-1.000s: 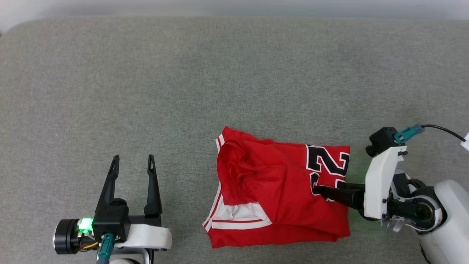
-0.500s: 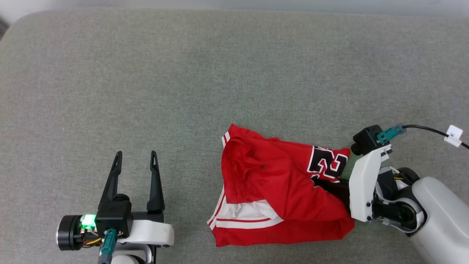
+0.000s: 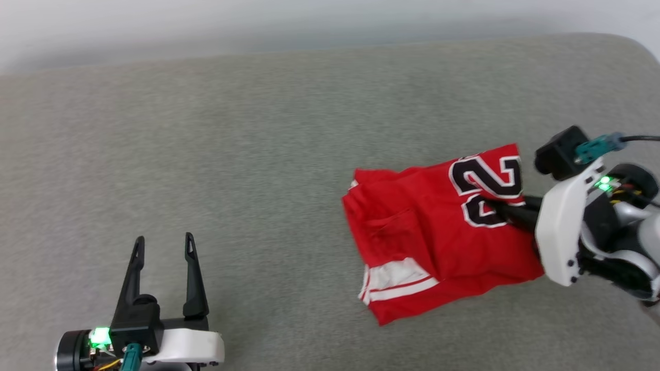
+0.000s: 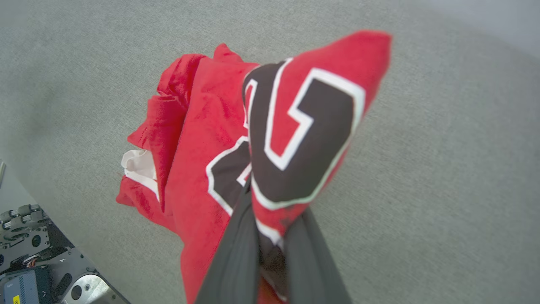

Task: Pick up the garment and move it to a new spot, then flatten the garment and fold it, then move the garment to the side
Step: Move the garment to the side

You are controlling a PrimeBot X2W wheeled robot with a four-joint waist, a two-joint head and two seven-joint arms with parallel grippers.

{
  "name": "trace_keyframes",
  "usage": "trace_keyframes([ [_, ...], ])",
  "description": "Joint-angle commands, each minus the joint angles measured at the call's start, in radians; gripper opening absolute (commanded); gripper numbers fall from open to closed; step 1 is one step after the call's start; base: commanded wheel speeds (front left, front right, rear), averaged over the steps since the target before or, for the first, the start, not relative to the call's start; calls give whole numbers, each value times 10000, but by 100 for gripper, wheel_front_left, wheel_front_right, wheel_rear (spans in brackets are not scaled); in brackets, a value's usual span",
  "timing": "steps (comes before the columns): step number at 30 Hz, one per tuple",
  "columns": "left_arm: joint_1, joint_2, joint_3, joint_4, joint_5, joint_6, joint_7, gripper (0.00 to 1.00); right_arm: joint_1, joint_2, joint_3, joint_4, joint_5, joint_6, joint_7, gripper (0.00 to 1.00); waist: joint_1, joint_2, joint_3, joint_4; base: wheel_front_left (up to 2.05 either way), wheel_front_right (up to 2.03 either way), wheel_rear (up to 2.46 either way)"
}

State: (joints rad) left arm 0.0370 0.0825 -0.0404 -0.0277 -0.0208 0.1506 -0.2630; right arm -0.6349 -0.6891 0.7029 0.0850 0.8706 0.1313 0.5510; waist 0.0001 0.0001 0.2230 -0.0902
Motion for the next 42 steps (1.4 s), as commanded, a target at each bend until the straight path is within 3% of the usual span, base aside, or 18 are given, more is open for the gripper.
trace_keyframes([
  [1,44,35,53,-107,18,39,-21,100,-196,-261,-73,-152,-165,-12,-50,0,-1,-1,134,-712,0,0,0],
  [8,-275,267,245,-361,105,-58,-21,100,-407,-1106,-746,212,-684,-12,-347,0,-1,-1,834,-1779,0,0,0],
  [16,-946,621,191,-647,250,-272,-21,100,-1017,-1923,-1534,2213,-1472,-14,-677,0,-1,-1,1935,-1959,0,0,0],
  [23,-1488,888,127,-841,302,-404,-21,100,-1728,-1791,-2412,4209,-2412,-15,-1179,0,-1,-1,2809,-1731,0,0,0],
  [26,-1706,970,143,-929,290,-403,-21,100,-2053,-1492,-2995,5136,-2847,-14,-1446,0,-1,-1,3174,-1608,0,0,0],
  [27,-1872,1014,107,-975,267,-405,-21,100,-2225,-1180,-3469,5988,-3323,-15,-1698,0,-1,-1,3419,-1477,0,0,0],
  [30,-1891,1028,95,-885,219,-384,-21,100,-2325,-771,-3800,6628,-3746,-14,-1836,0,-1,-1,3402,-1393,0,0,0],
  [31,-1884,1012,88,-842,206,-365,-21,100,-2377,-669,-3959,6830,-3907,-14,-1915,7,-1,-1,3342,-1365,0,0,0],
  [32,-1875,990,77,-817,198,-350,-21,100,-2402,-591,-4061,6966,-4137,-15,-2043,82,-1,-1,3253,-1333,0,0,0],
  [33,-1846,962,67,-786,193,-346,-21,100,-2420,-513,-4155,7110,-4363,-15,-2167,100,-1,-1,3124,-1309,0,0,0],
  [37,-1627,810,18,-671,107,-266,-21,100,-2568,-302,-4557,7362,-5535,-15,-2793,100,-1,-1,2525,-1178,0,0,0],
  [42,-1352,605,-37,-502,27,-202,-21,100,-2633,173,-5416,6891,-6980,-14,-4639,100,-1,-1,1684,-933,0,0,0],
])
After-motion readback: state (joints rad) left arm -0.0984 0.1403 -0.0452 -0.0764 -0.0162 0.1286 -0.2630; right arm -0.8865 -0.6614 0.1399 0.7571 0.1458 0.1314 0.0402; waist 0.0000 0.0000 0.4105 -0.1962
